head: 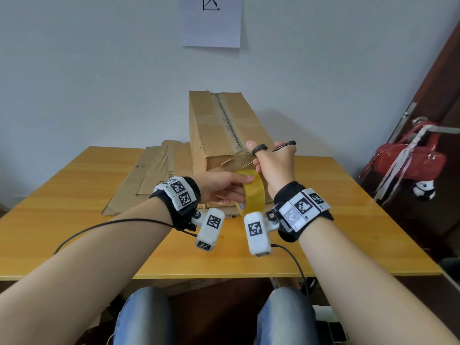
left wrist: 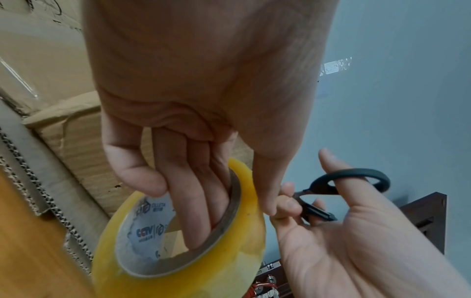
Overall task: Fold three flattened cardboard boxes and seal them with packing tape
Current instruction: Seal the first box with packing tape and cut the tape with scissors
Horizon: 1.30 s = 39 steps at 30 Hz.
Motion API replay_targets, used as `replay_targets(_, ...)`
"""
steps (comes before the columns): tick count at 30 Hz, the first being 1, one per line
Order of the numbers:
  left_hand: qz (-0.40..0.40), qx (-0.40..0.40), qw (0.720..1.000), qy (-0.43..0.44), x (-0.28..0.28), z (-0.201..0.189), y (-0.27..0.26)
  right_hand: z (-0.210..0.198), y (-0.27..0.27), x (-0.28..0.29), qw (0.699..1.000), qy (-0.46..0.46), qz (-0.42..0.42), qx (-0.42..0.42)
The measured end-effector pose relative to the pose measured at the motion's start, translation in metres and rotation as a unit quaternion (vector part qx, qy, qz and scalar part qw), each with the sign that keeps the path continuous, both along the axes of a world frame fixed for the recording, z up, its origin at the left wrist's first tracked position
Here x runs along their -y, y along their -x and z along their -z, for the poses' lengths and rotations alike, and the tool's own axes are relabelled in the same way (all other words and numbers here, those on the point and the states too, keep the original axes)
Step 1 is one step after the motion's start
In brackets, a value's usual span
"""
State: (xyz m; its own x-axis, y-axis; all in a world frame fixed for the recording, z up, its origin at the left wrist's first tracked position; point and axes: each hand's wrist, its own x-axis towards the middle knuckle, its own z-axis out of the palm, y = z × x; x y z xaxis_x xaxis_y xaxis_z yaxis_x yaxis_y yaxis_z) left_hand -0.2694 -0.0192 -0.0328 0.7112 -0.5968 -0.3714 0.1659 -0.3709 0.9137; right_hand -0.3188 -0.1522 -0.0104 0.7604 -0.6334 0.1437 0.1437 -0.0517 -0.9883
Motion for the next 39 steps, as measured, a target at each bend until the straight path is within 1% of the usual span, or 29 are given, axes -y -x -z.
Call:
replay_targets(6, -0.001, -0.005, 1.000, 0.000, 0.000, 0.001, -0.001, 0.003, -0.002, -0.006, 1.000, -0.003, 0.002, -0.024)
replay_targets(9, 0.003, -0.003, 1.000, -0.002, -0.001, 0.002, 0.000, 0.004, -0.004, -0.014, 1.000, -0.012, 0.011, -0.018)
replay_targets(15, -0.004, 0.007, 1.000, 0.000, -0.001, 0.002, 0.001, 0.003, -0.004, -0.024, 0.998, 0.057, 0.028, -0.024)
replay_targets(18, -0.010, 0.007, 1.000, 0.001, 0.000, 0.003, 0.001, 0.011, -0.010, -0.016, 0.993, 0.099, 0.042, -0.042)
replay_targets(20, -0.014, 0.007, 1.000, 0.001, 0.000, 0.003, 0.001, 0.012, -0.009, -0.014, 0.990, 0.125, 0.060, -0.034)
replay_targets(24, -0.018, 0.006, 1.000, -0.004, -0.001, 0.003, 0.001, 0.013, -0.011, -0.015, 0.987, 0.143, 0.064, -0.027)
replay_targets(28, -0.018, 0.000, 1.000, 0.002, -0.001, 0.002, 0.003, 0.014, -0.007, -0.009, 0.985, 0.153, 0.081, 0.000)
replay_targets(31, -0.009, -0.005, 1.000, 0.001, -0.002, 0.002, 0.004, 0.015, -0.005, 0.003, 0.984, 0.147, 0.105, 0.008)
replay_targets(33, -0.009, -0.008, 1.000, 0.000, -0.002, 0.001, 0.004, 0.016, -0.003, 0.011, 0.986, 0.125, 0.112, 0.013)
replay_targets(36, -0.010, -0.005, 1.000, -0.006, -0.001, -0.001, 0.004, 0.014, -0.003, 0.011, 0.993, 0.069, 0.095, 0.028)
replay_targets(39, -0.009, -0.004, 1.000, -0.012, 0.001, -0.001, 0.005, 0.013, -0.005, 0.002, 0.995, 0.053, 0.075, 0.024)
